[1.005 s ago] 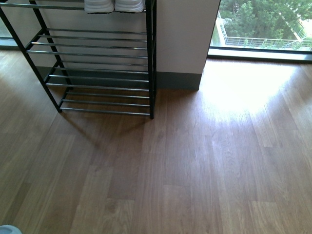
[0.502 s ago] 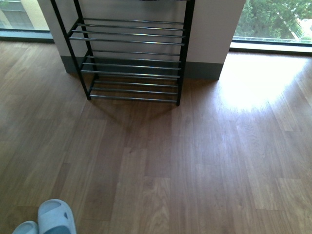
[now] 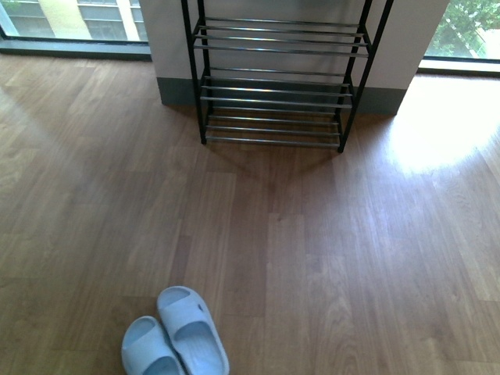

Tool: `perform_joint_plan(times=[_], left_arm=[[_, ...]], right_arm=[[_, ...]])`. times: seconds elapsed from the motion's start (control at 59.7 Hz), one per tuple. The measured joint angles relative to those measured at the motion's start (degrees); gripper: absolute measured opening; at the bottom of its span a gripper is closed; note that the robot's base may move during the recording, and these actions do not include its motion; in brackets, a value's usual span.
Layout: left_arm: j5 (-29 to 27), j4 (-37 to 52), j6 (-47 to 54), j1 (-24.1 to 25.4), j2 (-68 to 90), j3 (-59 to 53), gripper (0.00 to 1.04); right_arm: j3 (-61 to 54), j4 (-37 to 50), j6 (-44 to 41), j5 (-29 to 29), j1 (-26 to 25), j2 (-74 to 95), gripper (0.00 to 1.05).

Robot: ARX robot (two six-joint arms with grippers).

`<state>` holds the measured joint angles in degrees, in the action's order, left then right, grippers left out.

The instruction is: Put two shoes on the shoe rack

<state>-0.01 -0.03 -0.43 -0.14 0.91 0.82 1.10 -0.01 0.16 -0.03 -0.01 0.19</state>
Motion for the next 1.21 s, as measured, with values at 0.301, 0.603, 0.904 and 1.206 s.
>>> perform_joint_plan(times=[0.301,0.603,0.904,1.206], left_arm=[[0.0,0.0,0.0,0.0,0.0,0.0,0.95],[-0.3,0.0,0.0,0.0,0.0,0.0,0.95],[-0.1,0.0,0.0,0.0,0.0,0.0,0.95],[0.0,0.0,0.0,0.0,0.0,0.0,0.95]], right_arm=[[0.0,0.0,0.0,0.0,0.0,0.0,0.96],[0.0,0.0,0.0,-0.2,0.0,0.0,0.96],[0.0,0.0,0.0,-0.2,0.0,0.0,0.96],[0.0,0.0,0.0,0.0,0.0,0.0,0.96]])
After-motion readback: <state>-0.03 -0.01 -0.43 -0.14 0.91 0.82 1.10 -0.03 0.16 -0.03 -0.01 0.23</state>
